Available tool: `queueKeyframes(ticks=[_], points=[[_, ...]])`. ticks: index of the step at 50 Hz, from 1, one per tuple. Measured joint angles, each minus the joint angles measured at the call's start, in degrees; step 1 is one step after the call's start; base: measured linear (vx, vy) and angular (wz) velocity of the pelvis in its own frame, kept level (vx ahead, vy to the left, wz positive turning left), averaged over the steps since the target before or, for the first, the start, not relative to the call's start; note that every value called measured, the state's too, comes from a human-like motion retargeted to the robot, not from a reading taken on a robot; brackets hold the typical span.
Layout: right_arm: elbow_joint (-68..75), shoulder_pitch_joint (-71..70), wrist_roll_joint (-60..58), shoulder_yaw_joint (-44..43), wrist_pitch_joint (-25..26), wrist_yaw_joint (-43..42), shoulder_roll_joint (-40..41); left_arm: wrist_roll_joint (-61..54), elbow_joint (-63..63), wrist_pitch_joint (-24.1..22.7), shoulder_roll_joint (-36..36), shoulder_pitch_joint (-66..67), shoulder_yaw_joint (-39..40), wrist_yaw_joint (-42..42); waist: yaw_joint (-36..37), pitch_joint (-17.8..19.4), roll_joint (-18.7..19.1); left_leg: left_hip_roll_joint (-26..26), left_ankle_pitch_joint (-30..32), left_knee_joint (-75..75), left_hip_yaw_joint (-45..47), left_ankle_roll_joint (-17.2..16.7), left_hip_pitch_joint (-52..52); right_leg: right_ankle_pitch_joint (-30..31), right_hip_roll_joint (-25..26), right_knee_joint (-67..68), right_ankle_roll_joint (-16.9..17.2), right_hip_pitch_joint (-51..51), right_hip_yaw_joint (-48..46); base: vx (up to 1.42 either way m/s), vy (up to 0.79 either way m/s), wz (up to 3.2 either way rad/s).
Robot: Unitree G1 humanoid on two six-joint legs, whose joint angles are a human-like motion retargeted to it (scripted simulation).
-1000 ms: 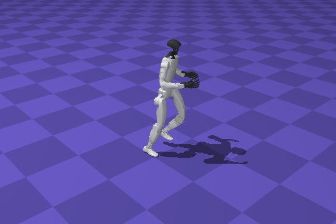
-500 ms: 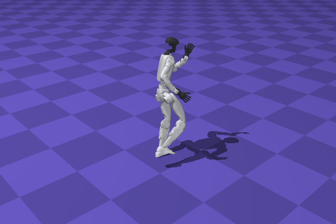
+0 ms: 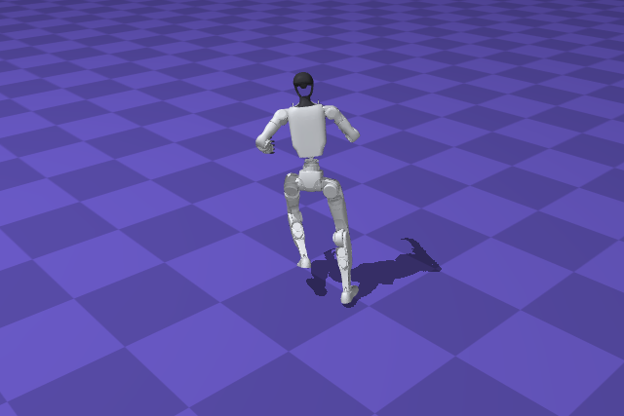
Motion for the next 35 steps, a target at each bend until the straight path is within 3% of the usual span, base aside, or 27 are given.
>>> queueKeyframes(ticks=[2, 5, 7, 10, 13, 15, 18, 20, 21, 23, 25, 28, 30, 32, 33, 35], points=[[-10.1, -0.4, 0.4, -1.6, -1.6, 0.6, 0.4, -0.1, -3.6, -1.1, 5.0, 10.4, 5.2, -1.3, 5.9, -3.7, -4.6, -0.2, 2.9, -11.1, 4.9, -0.3, 0.4, 12.7, -2.6, -8.4, 0.7, 3.2, -0.8, 0.78, 0.53, 0.75], [-21.8, -3.5, 1.4, 0.3, -2.8, 3.3, 0.9, -1.6, -5.1, -2.3, 3.4, 18.8, 11.6, -3.9, 9.9, -4.6, -8.8, -0.8, 10.2, -32.1, 12.3, -2.3, 5.7, 31.6, -5.1, -17.5, 2.9, 8.8, -1.9, 0.8, 0.6, 1.31], [-25.7, -4.9, 5.0, 3.1, -2.7, 6.2, 3.1, -3.1, -5.5, -2.5, 0.5, 17.8, 13.1, -4.0, 9.7, -2.7, -9.3, -1.2, 15.4, -46.5, 15.7, -4.4, 10.8, 35.5, -4.2, -18.7, 3.8, 12.6, -1.6, 0.8, 0.56, 1.83], [-24.4, -2.5, 6.1, 6.2, -1.5, 8.5, 6.2, -1.9, -5.3, -2.3, -2.0, 10.0, 11.3, -2.1, 7.7, 1.6, -6.4, -2.1, 18.6, -64.5, 15.7, -8.8, 18.2, 32.4, 0.7, -12.4, 2.9, 18.2, 1.4, 0.81, 0.52, 2.36], [-16.1, 4.5, 1.4, 7.1, 0.0, 8.1, 7.9, 3.8, -1.5, -1.3, -5.1, -4.2, 2.6, 0.4, 4.1, 6.7, -1.6, -2.6, 15.1, -69.0, 11.8, -12.4, 24.0, 24.0, 5.9, 9.3, 3.6, 17.9, 3.1, 0.83, 0.44, 2.97], [-7.2, 9.1, -2.6, 7.3, 0.5, 4.4, 9.7, 5.8, 3.4, -0.1, -8.2, -16.8, -5.2, 3.0, 1.2, 8.5, -1.0, -4.9, 6.4, -65.8, 7.9, -10.6, 24.9, 18.6, 5.1, 30.1, 4.6, 11.5, 2.6, 0.78, 0.29, 2.93], [10.4, 16.3, -10.9, 6.1, 2.0, -6.8, 13.1, 4.9, 8.4, 2.0, -12.6, -38.9, -13.8, 7.9, -3.9, 9.7, -1.2, -8.3, -4.9, -57.7, -0.5, -3.9, 22.7, 11.6, 3.3, 55.0, 2.9, -0.9, 4.0, 0.77, 0.12, 2.7], [18.2, 22.1, -10.8, 4.6, 2.6, -11.5, 14.7, 4.5, 7.3, 1.9, -15.3, -54.2, -16.2, 10.2, -8.3, 10.0, 0.9, -8.6, -6.7, -56.0, -5.5, -3.1, 22.6, 6.1, 3.6, 63.5, 0.3, -8.7, 3.8, 0.88, 0.03, 2.57], [18.2, 26.3, -7.2, 4.1, 2.1, -11.8, 13.8, 5.7, 5.5, 1.3, -16.7, -60.0, -15.7, 11.3, -11.3, 9.6, 3.1, -7.9, -5.6, -56.9, -7.9, -4.5, 23.8, 4.7, 3.3, 63.9, -0.6, -11.6, 2.3, 1.0, 0.01, 2.36], [16.6, 33.0, 2.1, 4.0, 1.2, -12.4, 10.3, 9.9, 2.4, 0.3, -18.8, -70.0, -13.2, 14.5, -17.1, 8.5, 7.8, -6.1, 0.0, -64.7, -11.9, -7.3, 28.9, 2.7, 3.5, 60.1, -2.5, -16.6, -0.7, 1.09, -0.05, 1.84], [14.3, 38.7, 9.3, 3.5, 0.9, -11.2, 5.4, 13.3, 0.0, -0.9, -20.4, -75.2, -9.5, 18.6, -22.7, 7.0, 12.9, -3.0, 10.0, -73.4, -14.8, -9.8, 34.9, 3.5, 5.7, 49.6, -2.8, -19.2, -3.2, 1.18, -0.17, 1.22], [14.1, 45.1, 8.5, 1.1, 1.3, -6.4, 0.4, 10.5, -4.6, -3.2, -20.9, -75.5, -4.9, 17.9, -27.6, 4.7, 18.3, 1.5, 30.1, -82.3, -15.4, -14.2, 41.8, 10.3, 11.3, 24.3, -2.1, -19.7, -3.2, 1.27, -0.32, 0.48], [15.1, 47.7, 1.4, -1.2, 1.4, -3.1, -1.3, 8.0, -8.0, -4.2, -19.3, -73.9, -3.0, 14.3, -29.5, 3.5, 18.5, 1.1, 39.1, -85.2, -15.5, -16.3, 45.8, 16.3, 12.2, 5.7, -0.7, -17.5, -2.5, 1.3, -0.36, 0.36], [16.5, 48.1, -6.7, -3.3, 1.7, -0.6, -1.6, 7.3, -10.5, -4.6, -17.1, -70.5, -1.9, 11.2, -31.3, 4.0, 15.3, -2.4, 39.3, -83.2, -17.9, -15.3, 50.3, 19.1, 10.7, -9.2, 2.1, -13.4, -0.1, 1.32, -0.37, 0.68], [17.3, 47.7, -9.4, -4.2, 2.2, 0.8, -1.2, 6.8, -11.5, -4.5, -16.1, -67.8, -1.7, 9.6, -31.9, 5.0, 13.3, -3.9, 37.2, -79.9, -19.7, -14.3, 52.5, 16.6, 9.8, -13.0, 3.2, -11.7, 0.7, 1.29, -0.38, 0.56], [20.4, 44.1, -11.9, -3.8, 4.6, 2.6, 0.1, 6.1, -12.1, -3.8, -15.0, -60.8, -1.0, 5.5, -31.7, 6.8, 8.2, -9.5, 30.4, -64.4, -22.1, -11.4, 52.2, 21.9, 6.6, -19.7, 6.3, -5.7, -0.8, 1.22, -0.4, 0.14]])
